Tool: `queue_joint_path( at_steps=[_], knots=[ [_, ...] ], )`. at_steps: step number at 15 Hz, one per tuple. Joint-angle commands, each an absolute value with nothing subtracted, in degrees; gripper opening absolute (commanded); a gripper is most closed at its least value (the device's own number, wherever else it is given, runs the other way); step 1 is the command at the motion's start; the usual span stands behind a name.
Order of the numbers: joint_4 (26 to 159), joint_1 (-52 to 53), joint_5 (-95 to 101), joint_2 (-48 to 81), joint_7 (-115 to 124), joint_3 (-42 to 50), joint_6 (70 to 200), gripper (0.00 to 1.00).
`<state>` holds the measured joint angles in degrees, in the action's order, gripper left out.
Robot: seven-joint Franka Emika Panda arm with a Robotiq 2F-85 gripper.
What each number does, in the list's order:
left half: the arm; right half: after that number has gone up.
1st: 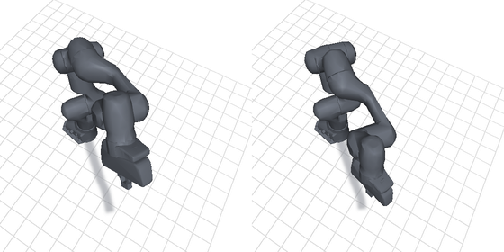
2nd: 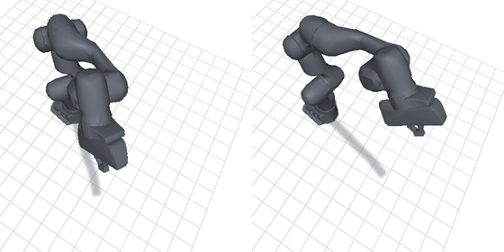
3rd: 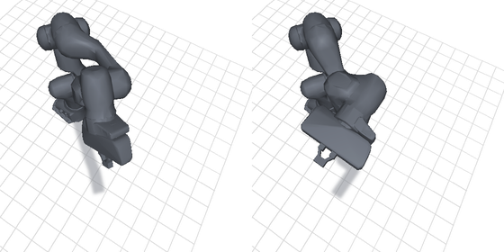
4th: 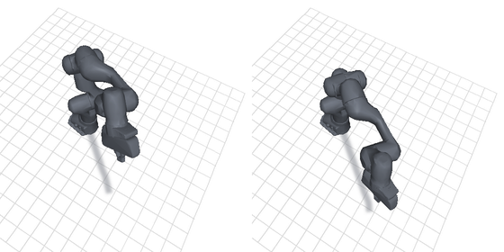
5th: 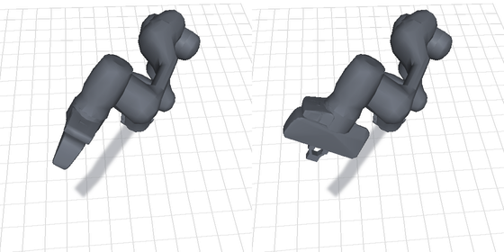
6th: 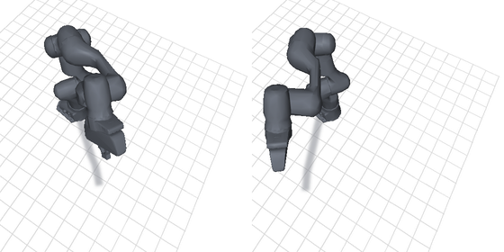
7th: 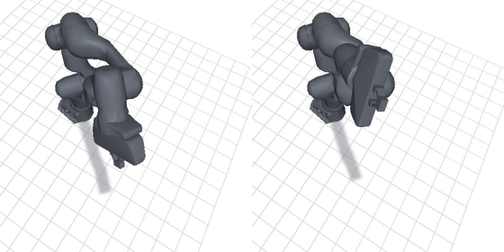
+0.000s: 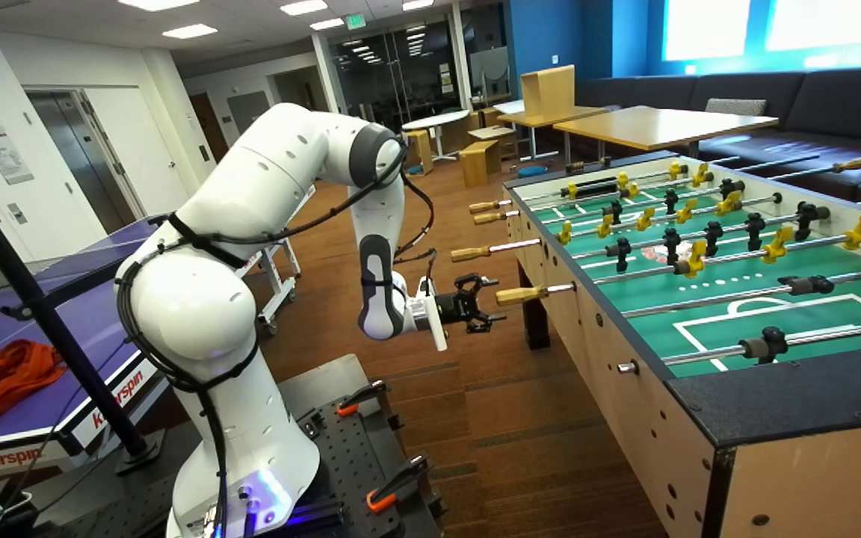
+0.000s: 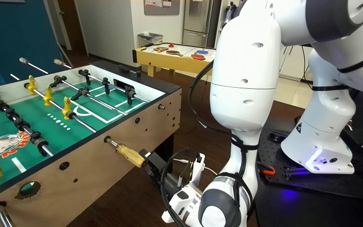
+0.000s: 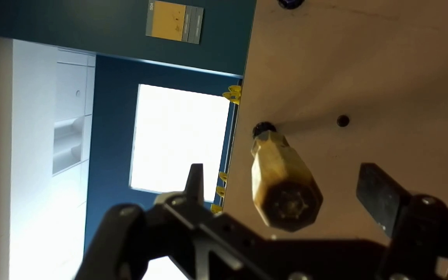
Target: Rotate the third rod anticlockwise
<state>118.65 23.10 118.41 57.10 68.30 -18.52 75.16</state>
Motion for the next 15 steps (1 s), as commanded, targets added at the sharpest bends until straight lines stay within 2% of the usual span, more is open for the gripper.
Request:
queue_joint_path(
  at_steps=[1, 9, 10, 11, 12, 15],
  knots=[
    [117.30, 22.00, 119.33, 57.87, 69.07, -19.09, 75.17, 1.00],
    [116.07, 21.96, 119.36, 58.11, 68.98, -18.90, 75.19, 1.00],
    [115.97, 21.94, 119.35, 58.09, 69.03, -18.90, 75.18, 0.75],
    [115.89, 21.93, 119.36, 58.09, 69.03, -18.88, 75.18, 0.74],
    [115.81, 21.92, 119.37, 58.07, 69.02, -18.87, 75.20, 0.68],
    [115.59, 21.92, 119.36, 58.07, 69.00, -18.87, 75.26, 0.43]
  ],
)
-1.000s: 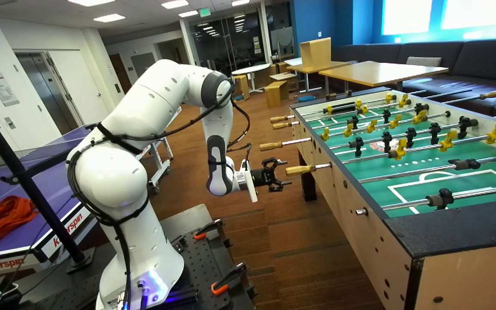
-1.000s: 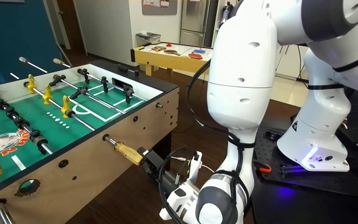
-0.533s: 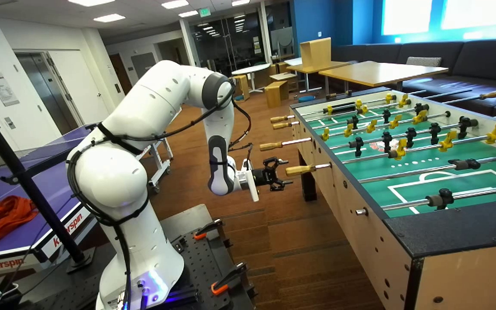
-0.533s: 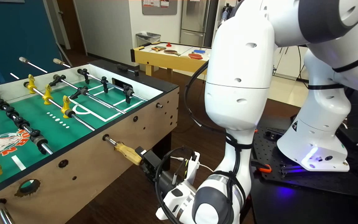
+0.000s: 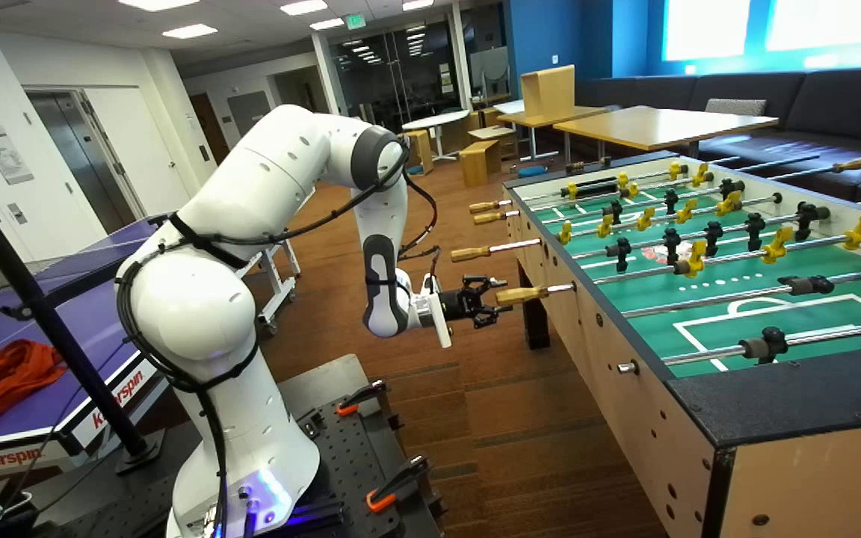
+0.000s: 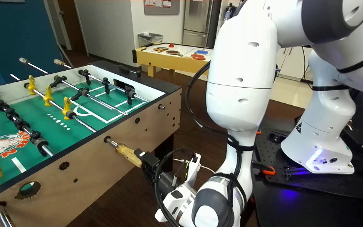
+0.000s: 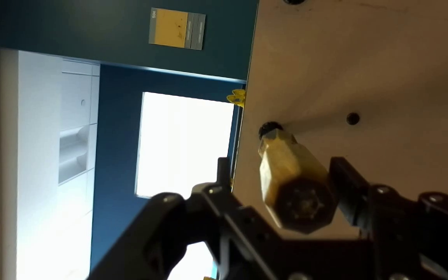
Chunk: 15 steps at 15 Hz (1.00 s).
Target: Rotate the third rod anticlockwise
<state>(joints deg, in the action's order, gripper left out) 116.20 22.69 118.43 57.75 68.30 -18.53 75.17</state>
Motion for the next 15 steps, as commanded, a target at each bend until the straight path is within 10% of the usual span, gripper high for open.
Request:
queue_joint_path(
  at_steps=[1, 4, 15],
  knots=[
    [115.57, 21.91, 119.35, 58.09, 68.97, -18.89, 75.42, 0.36],
    [115.70, 21.82, 119.13, 58.24, 68.76, -19.04, 75.80, 0.17],
    [116.14, 22.94, 116.91, 56.93, 48.85, -18.64, 74.80, 0.17]
  ],
)
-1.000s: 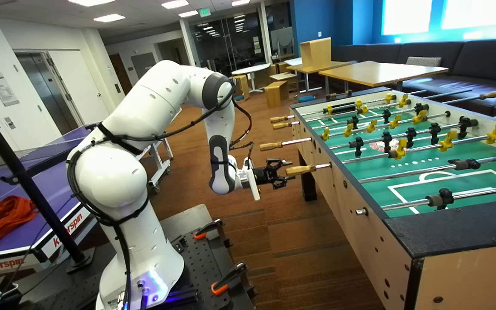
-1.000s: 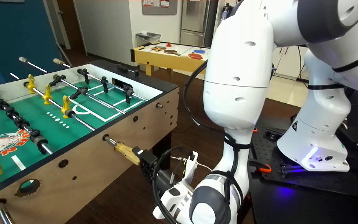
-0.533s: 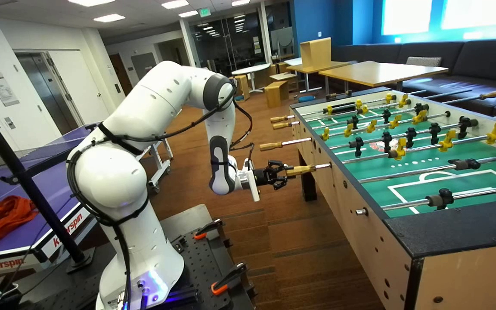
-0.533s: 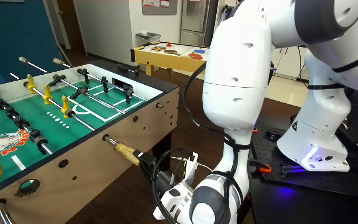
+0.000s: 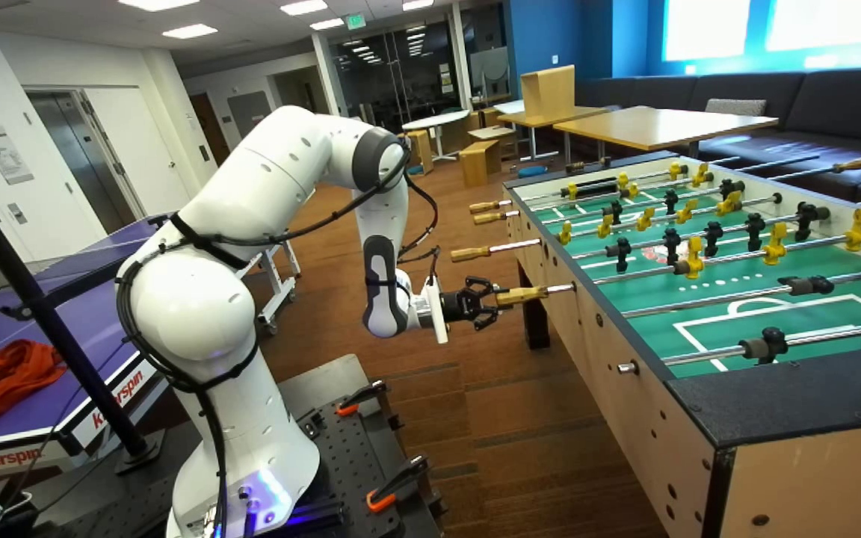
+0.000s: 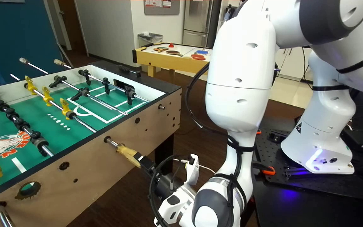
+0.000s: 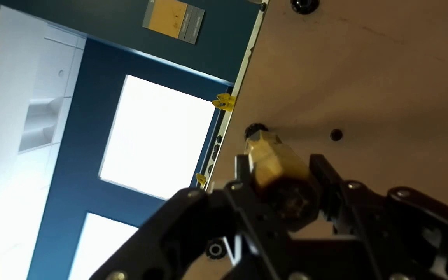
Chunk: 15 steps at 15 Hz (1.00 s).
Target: Rotate the third rod anticlockwise
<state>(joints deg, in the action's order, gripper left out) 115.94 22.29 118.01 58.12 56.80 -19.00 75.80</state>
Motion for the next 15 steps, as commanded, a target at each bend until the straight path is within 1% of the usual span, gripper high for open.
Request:
queue_joint_path(
  at_steps=[1, 9, 15],
  knots=[
    [116.11, 23.36, 117.20, 57.03, 45.58, -18.29, 74.24, 0.17],
    [116.61, 24.85, 119.09, 57.24, 22.51, -16.68, 72.12, 0.17],
    [117.38, 26.51, 121.49, 57.41, 5.73, -14.62, 73.57, 0.17]
  ],
)
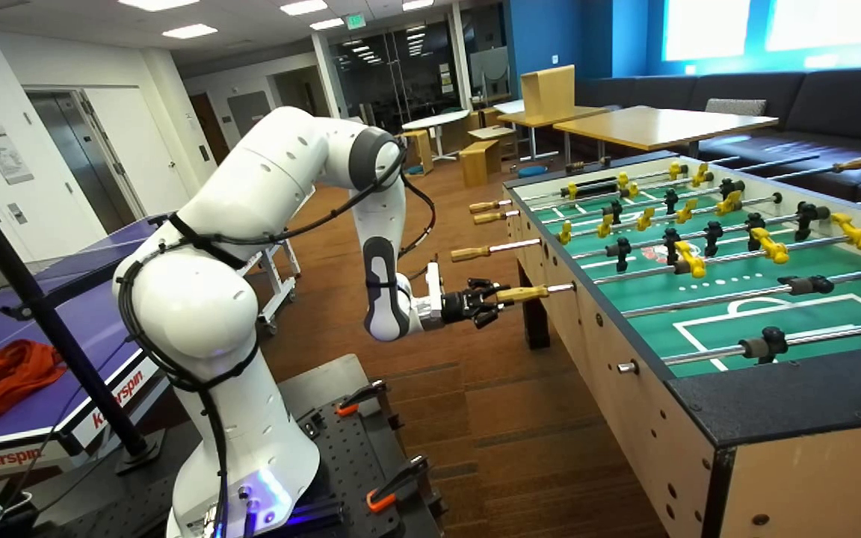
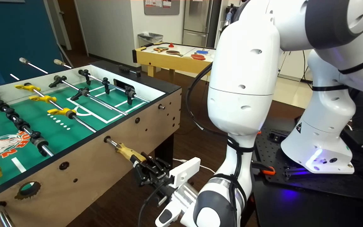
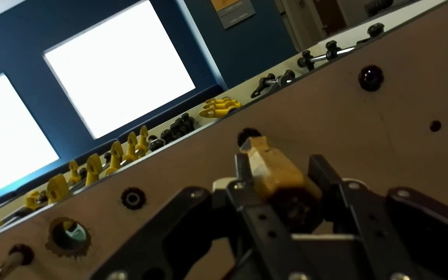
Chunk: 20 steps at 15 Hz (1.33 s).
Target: Rotate the third rod anticlockwise
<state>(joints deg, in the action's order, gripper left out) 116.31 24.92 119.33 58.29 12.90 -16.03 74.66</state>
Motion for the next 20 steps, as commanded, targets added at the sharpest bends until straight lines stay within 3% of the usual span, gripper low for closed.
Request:
queue_joint_path(
  at_steps=[1, 13, 14, 18, 19, 20],
  knots=[
    [117.73, 26.67, 122.16, 57.27, 2.84, -14.31, 74.23, 0.17],
    [122.30, 24.72, 130.38, 54.32, -18.74, -12.94, 83.50, 0.17],
    [120.59, 25.79, 127.45, 57.22, -16.61, -12.45, 77.53, 0.42],
    [121.63, 25.32, 127.75, 55.86, -16.80, -12.49, 79.78, 0.42],
    [121.67, 25.33, 127.71, 55.82, -17.39, -12.33, 79.87, 0.17],
    [121.74, 25.43, 127.54, 55.67, -17.91, -12.26, 79.72, 0.17]
  ],
)
